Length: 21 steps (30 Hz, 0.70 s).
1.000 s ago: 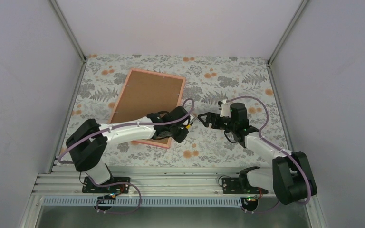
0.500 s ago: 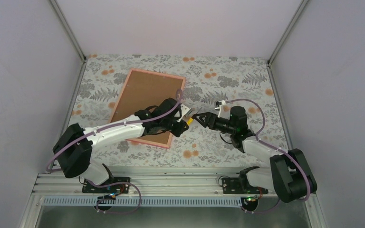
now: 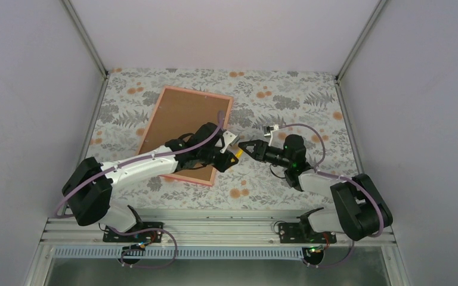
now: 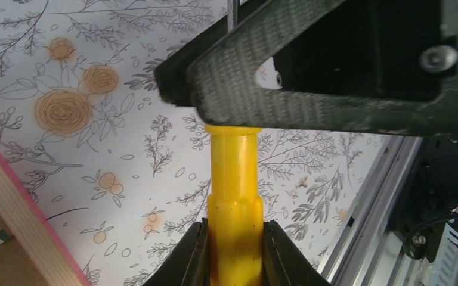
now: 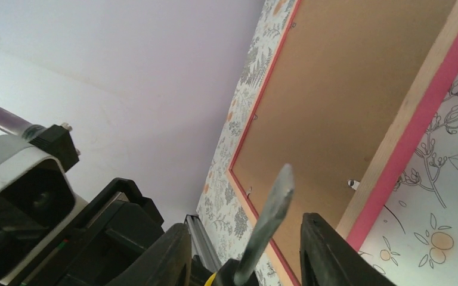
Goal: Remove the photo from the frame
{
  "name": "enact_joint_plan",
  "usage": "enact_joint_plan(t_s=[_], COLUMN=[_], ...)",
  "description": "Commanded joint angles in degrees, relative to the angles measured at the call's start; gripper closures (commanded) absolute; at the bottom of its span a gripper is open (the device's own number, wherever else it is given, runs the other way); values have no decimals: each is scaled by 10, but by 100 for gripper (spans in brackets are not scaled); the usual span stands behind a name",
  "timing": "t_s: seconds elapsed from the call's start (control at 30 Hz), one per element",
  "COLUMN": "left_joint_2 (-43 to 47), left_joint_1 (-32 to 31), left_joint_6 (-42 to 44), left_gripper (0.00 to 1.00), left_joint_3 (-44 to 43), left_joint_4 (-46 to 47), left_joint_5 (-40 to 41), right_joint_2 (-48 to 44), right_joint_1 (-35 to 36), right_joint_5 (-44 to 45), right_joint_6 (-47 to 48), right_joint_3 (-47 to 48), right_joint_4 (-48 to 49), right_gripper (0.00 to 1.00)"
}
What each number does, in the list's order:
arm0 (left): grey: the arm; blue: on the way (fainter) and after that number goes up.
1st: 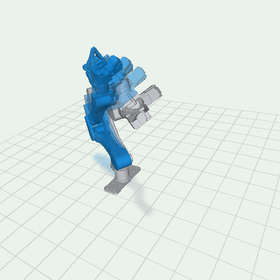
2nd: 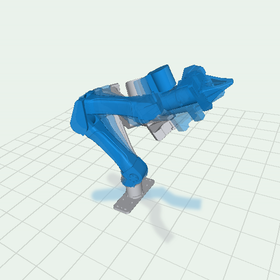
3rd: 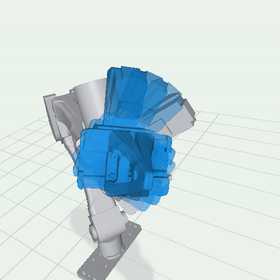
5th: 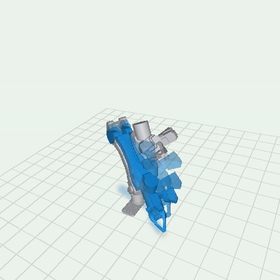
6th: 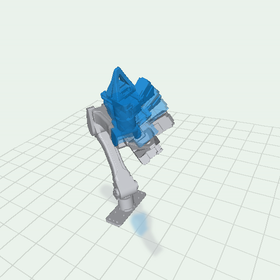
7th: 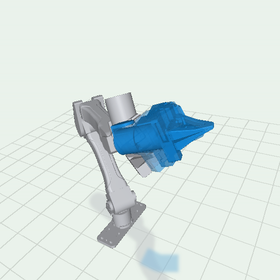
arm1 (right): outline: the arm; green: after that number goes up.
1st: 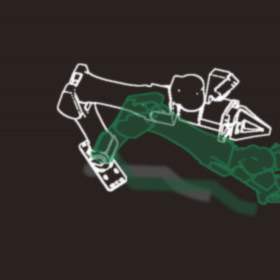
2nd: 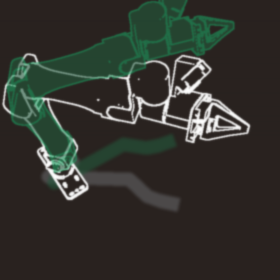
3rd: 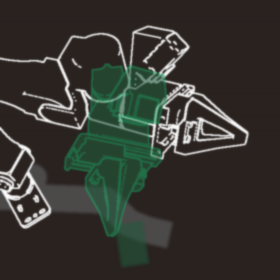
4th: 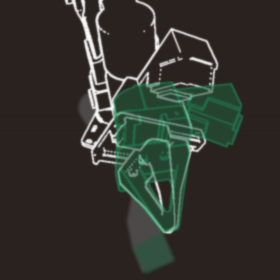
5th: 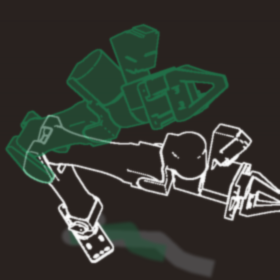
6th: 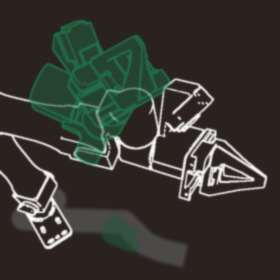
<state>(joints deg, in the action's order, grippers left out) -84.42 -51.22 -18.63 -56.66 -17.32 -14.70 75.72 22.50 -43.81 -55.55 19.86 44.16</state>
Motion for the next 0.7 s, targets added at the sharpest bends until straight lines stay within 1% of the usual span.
enact_joint_plan(t_s=[0.0, 0.2, 0.23, 0.3, 0.5, 0.6, 0.67], left_joint_2=[15, 16, 17, 18, 34, 48, 60], left_joint_1=[2, 2, 2, 2, -2, -10, -18], left_joint_6=[-8, -12, -13, -17, -26, -29, -29], left_gripper=[86, 86, 85, 82, 67, 56, 51], left_joint_3=[8, 14, 16, 21, 41, 54, 66], left_joint_4=[31, 37, 40, 44, 66, 83, 97], left_joint_5=[-23, -10, -6, 6, 52, 88, 110], right_joint_2=[16, 27, 28, 30, 36, 35, 31], right_joint_1=[12, 18, 18, 18, 22, 26, 29], right_joint_5=[-15, -7, -4, 1, 18, 35, 48], right_joint_6=[-39, -62, -69, -85, -132, -159, -178], right_joint_3=[-6, -10, -11, -15, -21, -26, -29], right_joint_4=[76, 88, 90, 95, 93, 87, 83], right_gripper=[67, 94, 96, 96, 96, 96, 96])
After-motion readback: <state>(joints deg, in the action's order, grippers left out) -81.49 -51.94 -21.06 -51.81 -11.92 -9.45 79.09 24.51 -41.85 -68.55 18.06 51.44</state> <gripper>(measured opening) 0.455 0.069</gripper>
